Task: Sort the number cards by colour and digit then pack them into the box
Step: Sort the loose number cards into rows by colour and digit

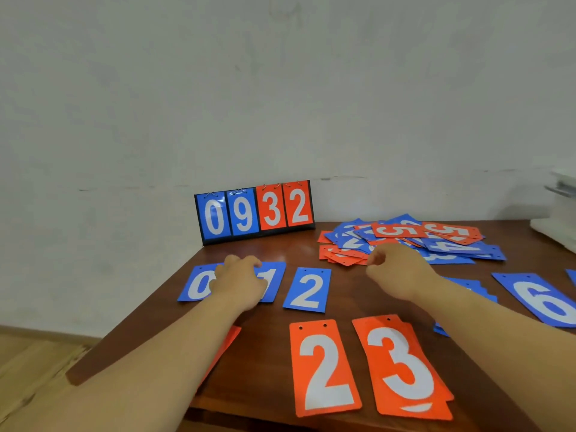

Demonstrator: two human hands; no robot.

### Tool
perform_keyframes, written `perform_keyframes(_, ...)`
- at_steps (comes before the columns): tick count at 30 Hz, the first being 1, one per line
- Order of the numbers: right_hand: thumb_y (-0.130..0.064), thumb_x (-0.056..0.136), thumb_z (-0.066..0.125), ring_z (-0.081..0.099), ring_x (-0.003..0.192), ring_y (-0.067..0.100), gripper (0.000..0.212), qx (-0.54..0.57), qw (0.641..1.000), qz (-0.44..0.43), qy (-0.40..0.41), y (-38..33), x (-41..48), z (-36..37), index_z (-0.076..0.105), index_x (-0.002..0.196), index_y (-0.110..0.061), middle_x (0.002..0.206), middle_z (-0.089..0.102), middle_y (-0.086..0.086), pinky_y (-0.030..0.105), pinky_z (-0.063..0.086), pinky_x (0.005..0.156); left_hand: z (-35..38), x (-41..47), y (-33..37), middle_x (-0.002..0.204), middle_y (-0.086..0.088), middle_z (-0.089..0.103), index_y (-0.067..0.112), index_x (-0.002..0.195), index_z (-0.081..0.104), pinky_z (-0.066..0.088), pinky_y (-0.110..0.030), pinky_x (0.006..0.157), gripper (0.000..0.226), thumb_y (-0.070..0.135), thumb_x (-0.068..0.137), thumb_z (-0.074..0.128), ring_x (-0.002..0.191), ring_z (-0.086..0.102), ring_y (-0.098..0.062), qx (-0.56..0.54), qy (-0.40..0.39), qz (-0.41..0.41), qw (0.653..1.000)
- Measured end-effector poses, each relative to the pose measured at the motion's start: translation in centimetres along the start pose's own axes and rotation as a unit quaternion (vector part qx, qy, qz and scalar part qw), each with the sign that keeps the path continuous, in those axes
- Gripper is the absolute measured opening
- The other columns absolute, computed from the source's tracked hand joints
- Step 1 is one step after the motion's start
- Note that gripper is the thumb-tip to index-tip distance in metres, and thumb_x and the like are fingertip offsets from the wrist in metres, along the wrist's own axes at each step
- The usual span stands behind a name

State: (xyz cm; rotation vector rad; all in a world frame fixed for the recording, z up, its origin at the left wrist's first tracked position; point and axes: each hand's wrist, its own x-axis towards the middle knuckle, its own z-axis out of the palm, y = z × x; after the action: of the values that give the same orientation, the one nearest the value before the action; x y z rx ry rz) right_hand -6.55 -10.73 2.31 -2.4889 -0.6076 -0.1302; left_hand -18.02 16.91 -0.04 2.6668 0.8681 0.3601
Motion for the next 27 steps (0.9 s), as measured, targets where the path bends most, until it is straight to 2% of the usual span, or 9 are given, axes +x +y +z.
perform_keyframes(5,-0.027,0.089,0.064,0.059,0.097,0.015,0.008,-0.019,1.0,0.02,-0.003,2.6,1.6,-1.2,0.064,0.096,-0.028,0.105,0.065,-0.004,0.029,0.049,0.083,0.9,0.4,3.9,0.141,-0.001,0.044,0.038,0.132,0.055,0.048,-0.044,0.102,0.045,0.05,0.09,0.067,0.129,0.046,-0.026,-0.067,-0.014,0.051,0.996)
perform_keyframes(8,-0.029,0.087,0.065,0.06,0.095,0.016,0.012,-0.028,0.999,0.027,-0.011,4.5,2.7,-1.8,0.064,0.098,-0.027,0.107,0.066,-0.004,0.03,0.05,0.081,1.8,1.1,6.8,0.142,0.0,0.045,0.035,0.137,0.053,0.048,-0.035,0.096,0.052,0.05,0.089,0.069,0.126,0.049,-0.022,-0.096,-0.048,0.085,0.991)
perform_keyframes(10,-0.031,0.087,0.066,0.059,0.093,0.017,0.015,-0.035,0.999,0.026,-0.015,5.7,3.5,-2.4,0.065,0.101,-0.025,0.106,0.065,-0.003,0.029,0.045,0.075,2.7,1.7,8.7,0.145,0.0,0.045,0.034,0.139,0.053,0.048,-0.036,0.099,0.058,0.052,0.087,0.07,0.129,0.049,-0.022,-0.094,-0.06,0.108,0.988)
perform_keyframes(13,-0.034,0.086,0.067,0.058,0.094,0.018,0.023,-0.039,0.999,0.028,-0.015,7.5,5.0,-3.2,0.065,0.107,-0.024,0.109,0.063,-0.002,0.027,0.043,0.075,4.0,2.9,11.0,0.144,-0.001,0.044,0.036,0.142,0.049,0.045,-0.04,0.105,0.066,0.06,0.084,0.069,0.131,0.046,-0.024,-0.059,-0.081,0.137,0.985)
perform_keyframes(18,-0.034,0.084,0.068,0.062,0.097,0.02,0.033,-0.047,0.998,0.029,-0.028,10.7,7.6,-3.9,0.064,0.116,-0.024,0.119,0.065,0.002,0.031,0.052,0.081,6.0,5.2,13.7,0.151,-0.001,0.041,0.039,0.146,0.046,0.041,-0.046,0.111,0.073,0.066,0.082,0.066,0.136,0.041,-0.026,0.021,-0.108,0.195,0.975)
perform_keyframes(22,-0.041,0.089,0.065,0.057,0.112,0.024,0.048,-0.09,0.994,0.045,-0.043,12.7,9.3,-3.8,0.058,0.132,-0.021,0.132,0.059,0.005,0.03,0.046,0.088,7.7,6.4,14.4,0.149,0.005,0.05,0.042,0.143,0.048,0.042,-0.045,0.109,0.059,0.063,0.089,0.059,0.133,0.045,-0.022,0.055,-0.126,0.209,0.968)
perform_keyframes(24,-0.046,0.092,0.061,0.055,0.119,0.024,0.054,-0.119,0.989,0.055,-0.073,13.6,9.8,-3.4,0.051,0.14,-0.023,0.139,0.056,0.004,0.032,0.046,0.095,7.9,6.6,14.6,0.144,0.006,0.055,0.04,0.14,0.052,0.043,-0.044,0.108,0.05,0.059,0.094,0.055,0.13,0.049,-0.019,0.074,-0.108,0.22,0.967)
perform_keyframes(27,-0.058,0.094,0.049,0.045,0.134,0.027,0.061,-0.184,0.973,0.059,-0.128,14.3,10.1,-2.8,0.044,0.148,-0.032,0.154,0.042,0.001,0.043,0.041,0.109,7.9,6.3,15.1,0.144,0.007,0.055,0.039,0.136,0.058,0.041,-0.046,0.109,0.04,0.052,0.1,0.05,0.131,0.046,-0.02,0.116,-0.091,0.249,0.957)
